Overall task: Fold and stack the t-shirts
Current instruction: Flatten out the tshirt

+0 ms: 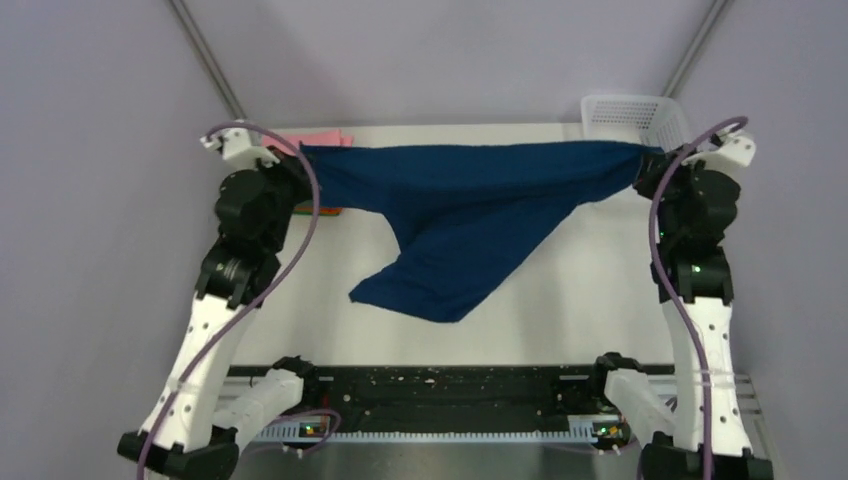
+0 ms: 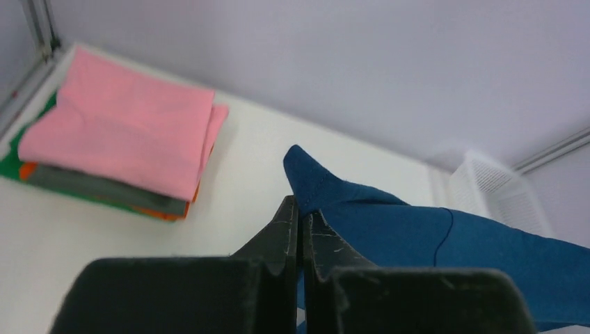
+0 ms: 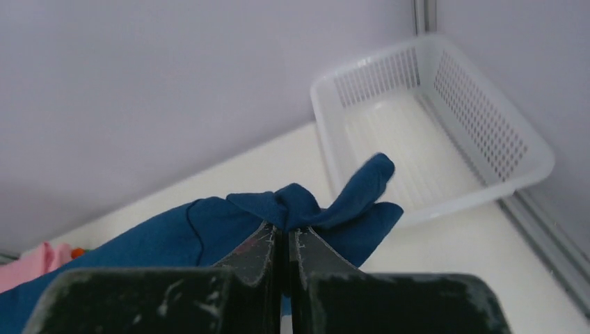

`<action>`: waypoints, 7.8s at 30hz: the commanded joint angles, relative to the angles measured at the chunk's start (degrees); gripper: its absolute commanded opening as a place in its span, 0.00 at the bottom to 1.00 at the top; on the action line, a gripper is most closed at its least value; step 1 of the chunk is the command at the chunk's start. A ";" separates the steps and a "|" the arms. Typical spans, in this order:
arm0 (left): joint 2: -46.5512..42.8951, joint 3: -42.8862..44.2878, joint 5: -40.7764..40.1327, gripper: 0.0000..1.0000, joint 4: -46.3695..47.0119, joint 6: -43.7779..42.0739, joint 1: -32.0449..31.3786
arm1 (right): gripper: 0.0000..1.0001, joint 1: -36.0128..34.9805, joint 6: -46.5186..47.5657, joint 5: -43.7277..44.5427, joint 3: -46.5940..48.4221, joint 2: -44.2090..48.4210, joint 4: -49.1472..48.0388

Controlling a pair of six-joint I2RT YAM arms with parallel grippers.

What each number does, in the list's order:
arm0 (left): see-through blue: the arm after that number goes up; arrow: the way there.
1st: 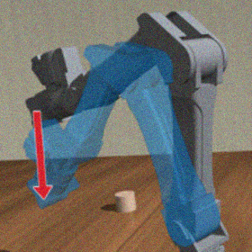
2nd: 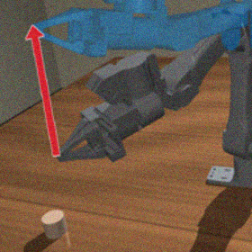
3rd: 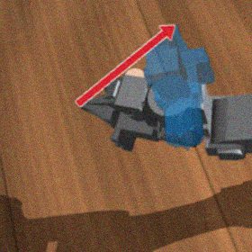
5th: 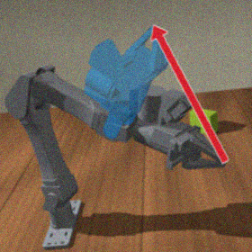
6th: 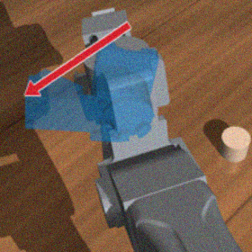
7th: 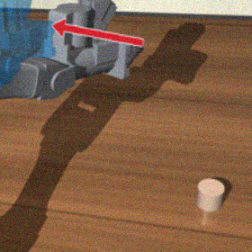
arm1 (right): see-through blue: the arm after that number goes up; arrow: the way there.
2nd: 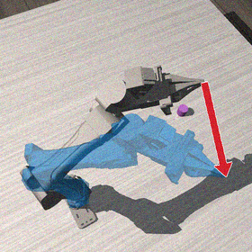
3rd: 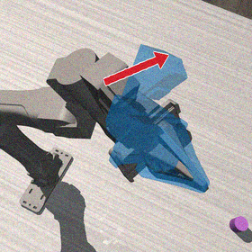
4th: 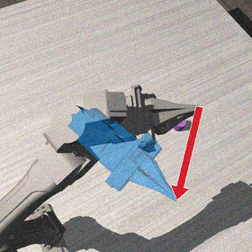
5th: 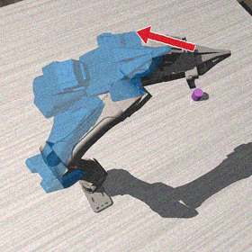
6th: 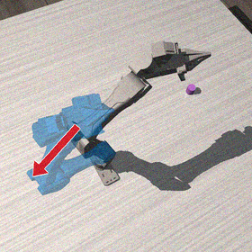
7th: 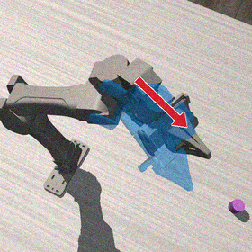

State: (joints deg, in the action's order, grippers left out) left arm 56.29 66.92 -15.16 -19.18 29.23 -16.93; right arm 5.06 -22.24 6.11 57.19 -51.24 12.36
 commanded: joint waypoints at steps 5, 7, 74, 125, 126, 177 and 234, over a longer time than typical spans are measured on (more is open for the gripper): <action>-12.72 14.85 2.72 0.00 3.74 -7.60 0.06 | 0.00 0.33 4.57 -5.41 20.12 8.88 3.62; -13.72 18.33 4.33 0.00 3.36 -8.22 0.11 | 0.00 0.30 5.11 -9.08 24.60 9.12 4.71; 65.12 25.69 33.30 0.99 0.03 3.86 4.97 | 0.99 -23.21 -10.49 -1.85 -16.54 -26.48 -2.92; 68.17 26.59 29.90 0.99 -8.27 -1.89 -7.46 | 0.99 -27.40 -6.96 3.70 -14.91 -33.51 -5.15; 68.39 26.18 29.46 0.99 -8.85 -1.90 -6.99 | 0.99 -26.96 -7.06 4.08 -14.87 -34.63 -5.07; 79.20 49.03 16.51 0.99 -12.04 -5.90 -5.77 | 0.99 -19.76 -0.71 -2.08 -11.22 -42.36 -6.44; 93.03 64.00 25.10 0.99 3.39 -0.10 5.48 | 0.99 -14.94 2.29 1.83 28.26 -72.09 4.13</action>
State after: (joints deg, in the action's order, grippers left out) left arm 146.52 128.75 12.25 -22.13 28.42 -14.17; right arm -10.87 -20.32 9.43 81.34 -118.17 12.05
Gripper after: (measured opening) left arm 0.986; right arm 0.985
